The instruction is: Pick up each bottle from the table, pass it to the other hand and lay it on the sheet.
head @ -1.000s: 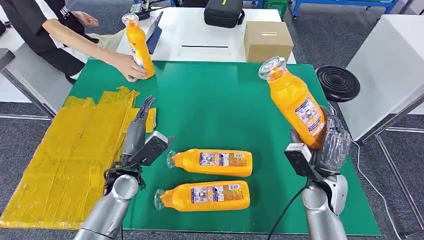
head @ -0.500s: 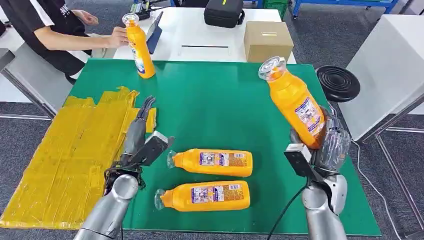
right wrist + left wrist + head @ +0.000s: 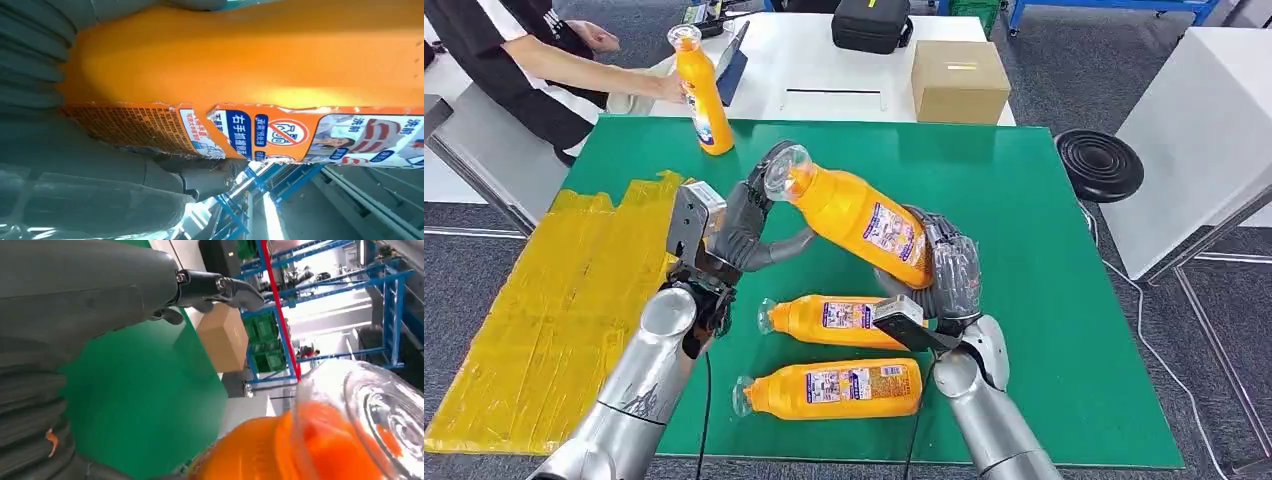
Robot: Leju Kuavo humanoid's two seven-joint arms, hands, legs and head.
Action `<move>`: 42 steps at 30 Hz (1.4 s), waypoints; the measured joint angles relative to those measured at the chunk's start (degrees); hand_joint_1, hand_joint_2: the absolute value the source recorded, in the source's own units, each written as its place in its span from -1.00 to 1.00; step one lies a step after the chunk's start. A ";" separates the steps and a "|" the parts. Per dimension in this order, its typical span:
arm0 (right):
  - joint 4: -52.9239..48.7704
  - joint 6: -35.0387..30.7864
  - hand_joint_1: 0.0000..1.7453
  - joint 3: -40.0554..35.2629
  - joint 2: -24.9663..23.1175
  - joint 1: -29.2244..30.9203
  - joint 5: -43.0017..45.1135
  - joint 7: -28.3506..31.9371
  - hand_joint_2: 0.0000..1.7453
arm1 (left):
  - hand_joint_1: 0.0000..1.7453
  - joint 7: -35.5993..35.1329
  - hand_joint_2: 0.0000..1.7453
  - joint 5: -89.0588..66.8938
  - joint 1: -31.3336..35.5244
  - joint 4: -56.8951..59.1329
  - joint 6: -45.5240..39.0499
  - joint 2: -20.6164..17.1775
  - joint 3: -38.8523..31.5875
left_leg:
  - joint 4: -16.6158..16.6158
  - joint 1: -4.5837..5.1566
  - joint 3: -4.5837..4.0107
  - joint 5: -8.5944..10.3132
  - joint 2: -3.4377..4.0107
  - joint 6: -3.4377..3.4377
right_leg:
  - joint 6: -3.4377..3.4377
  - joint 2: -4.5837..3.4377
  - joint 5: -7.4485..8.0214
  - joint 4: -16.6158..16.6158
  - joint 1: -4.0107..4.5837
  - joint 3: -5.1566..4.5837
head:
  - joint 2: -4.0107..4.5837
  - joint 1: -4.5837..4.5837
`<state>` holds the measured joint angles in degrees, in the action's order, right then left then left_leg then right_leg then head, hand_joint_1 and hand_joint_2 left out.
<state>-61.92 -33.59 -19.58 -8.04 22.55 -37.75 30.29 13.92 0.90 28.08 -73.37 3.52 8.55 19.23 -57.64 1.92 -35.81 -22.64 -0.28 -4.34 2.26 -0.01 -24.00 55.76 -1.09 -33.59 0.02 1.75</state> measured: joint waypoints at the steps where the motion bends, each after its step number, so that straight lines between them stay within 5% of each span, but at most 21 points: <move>1: 0.00 0.00 1.00 0.00 0.00 0.00 0.00 0.00 1.00 | -1.00 0.00 1.00 0.00 0.00 0.00 0.00 0.00 0.00 | 0.00 0.00 0.00 0.00 0.00 0.00 | 0.00 0.00 0.00 0.00 0.00 0.00 | 0.00 0.00; 17: 1.44 -3.37 1.00 -1.11 0.20 2.66 1.29 -0.35 1.00 | -1.00 0.07 1.00 -0.11 -0.48 -0.24 -1.59 -1.03 0.11 | 0.00 0.06 -0.01 0.02 -0.01 -0.02 | 0.01 0.01 0.01 -0.01 -0.01 -0.01 | 0.00 0.02; 42: 1.64 -5.97 1.00 8.18 0.22 3.85 -6.74 -1.81 1.00 | -1.00 -1.22 1.00 9.97 -2.95 -6.95 13.14 -2.82 1.64 | 0.00 0.06 -0.01 0.03 -0.01 -0.04 | 0.01 0.01 0.01 -0.02 0.00 -0.05 | 0.00 -0.02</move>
<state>-60.28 -39.56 -11.41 -7.82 26.40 -44.48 28.48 12.70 10.87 25.12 -80.32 16.66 5.73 20.87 -57.64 1.98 -35.83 -22.61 -0.29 -4.37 2.27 0.00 -23.99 55.74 -1.09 -33.63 0.02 1.73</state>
